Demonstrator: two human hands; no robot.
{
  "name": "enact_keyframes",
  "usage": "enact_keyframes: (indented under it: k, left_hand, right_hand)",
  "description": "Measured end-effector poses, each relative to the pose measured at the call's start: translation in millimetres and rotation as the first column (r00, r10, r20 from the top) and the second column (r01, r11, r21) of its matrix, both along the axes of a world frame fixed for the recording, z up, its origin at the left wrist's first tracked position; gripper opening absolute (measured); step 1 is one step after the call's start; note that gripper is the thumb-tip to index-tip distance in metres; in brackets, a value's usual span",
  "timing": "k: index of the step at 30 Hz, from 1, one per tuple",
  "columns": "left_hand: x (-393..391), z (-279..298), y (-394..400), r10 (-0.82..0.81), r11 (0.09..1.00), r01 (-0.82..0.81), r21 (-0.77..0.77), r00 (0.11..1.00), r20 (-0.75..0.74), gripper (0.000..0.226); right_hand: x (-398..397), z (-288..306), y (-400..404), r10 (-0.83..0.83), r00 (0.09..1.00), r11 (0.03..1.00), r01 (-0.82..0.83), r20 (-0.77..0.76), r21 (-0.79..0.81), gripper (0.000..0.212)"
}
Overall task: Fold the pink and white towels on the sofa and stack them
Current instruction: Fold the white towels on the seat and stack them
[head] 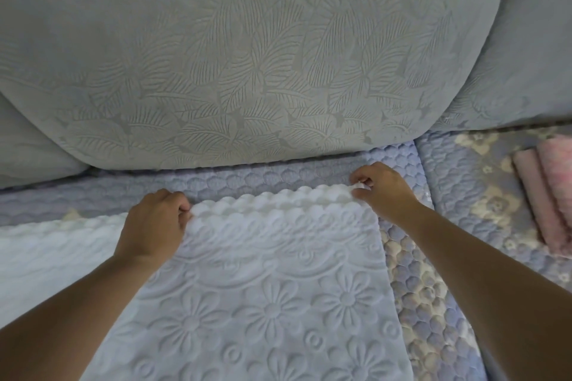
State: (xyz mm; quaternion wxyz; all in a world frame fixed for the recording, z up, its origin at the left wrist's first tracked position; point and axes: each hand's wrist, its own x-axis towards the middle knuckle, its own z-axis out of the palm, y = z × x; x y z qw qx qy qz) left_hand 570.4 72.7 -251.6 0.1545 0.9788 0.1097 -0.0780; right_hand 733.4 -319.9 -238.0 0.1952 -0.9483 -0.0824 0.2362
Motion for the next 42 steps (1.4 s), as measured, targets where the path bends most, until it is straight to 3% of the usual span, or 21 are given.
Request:
enact_keyframes:
  k: [5,12,19,21,23,25,28,34,38,42]
  left_hand:
    - [4.2,0.9,1.1,-0.011,1.000,0.011,0.001,1.000,-0.018,0.012]
    - [10.8,4.7,-2.4,-0.059,0.998,0.059,0.024,0.998,-0.006,0.032]
    - [4.7,0.2,-7.5,-0.099,0.992,0.091,0.090,0.991,0.084,0.021]
    - [3.3,-3.2,-8.2,-0.078,0.994,0.070,0.082,0.993,0.090,0.021]
    - [3.7,-3.2,-9.1,-0.072,0.994,0.064,0.085,0.992,0.100,0.020]
    - [4.4,-1.0,-9.2,-0.072,0.995,0.064,0.078,0.991,0.113,0.018]
    - [4.5,1.6,-7.0,-0.081,0.995,0.077,0.056,0.994,0.074,0.015]
    - [3.2,2.4,-3.3,-0.052,0.998,0.052,-0.031,0.999,-0.015,0.013]
    - [6.6,4.4,-8.4,-0.026,0.995,0.023,-0.092,0.999,-0.036,0.018]
    - [14.8,5.0,-14.7,0.005,0.999,-0.011,-0.053,0.994,-0.106,0.011]
  right_hand:
    - [0.0,-0.2,2.5,0.035,0.999,0.999,-0.035,0.008,-0.024,0.014]
    - [13.0,1.4,0.9,0.019,0.997,0.990,-0.008,0.075,-0.143,0.027]
    - [10.7,2.0,1.9,-0.017,0.986,0.942,0.072,0.165,-0.329,0.017]
    - [0.1,4.2,14.4,0.076,0.957,0.980,-0.020,0.279,-0.198,0.010]
    - [-13.6,4.5,31.8,0.265,0.912,0.964,-0.253,0.313,-0.079,0.013]
    - [-23.6,-2.2,46.0,0.410,0.858,0.908,-0.416,0.311,-0.049,0.023]
    - [-30.0,-13.5,59.3,0.466,0.814,0.878,-0.474,0.346,-0.067,0.029]
    - [-29.9,-16.2,64.5,0.413,0.842,0.905,-0.422,0.347,-0.055,0.014]
    - [-24.3,-9.9,60.3,0.330,0.923,0.944,-0.319,0.196,-0.087,0.016]
    - [-17.0,-9.9,63.4,0.325,0.938,0.938,-0.302,0.123,-0.171,0.016]
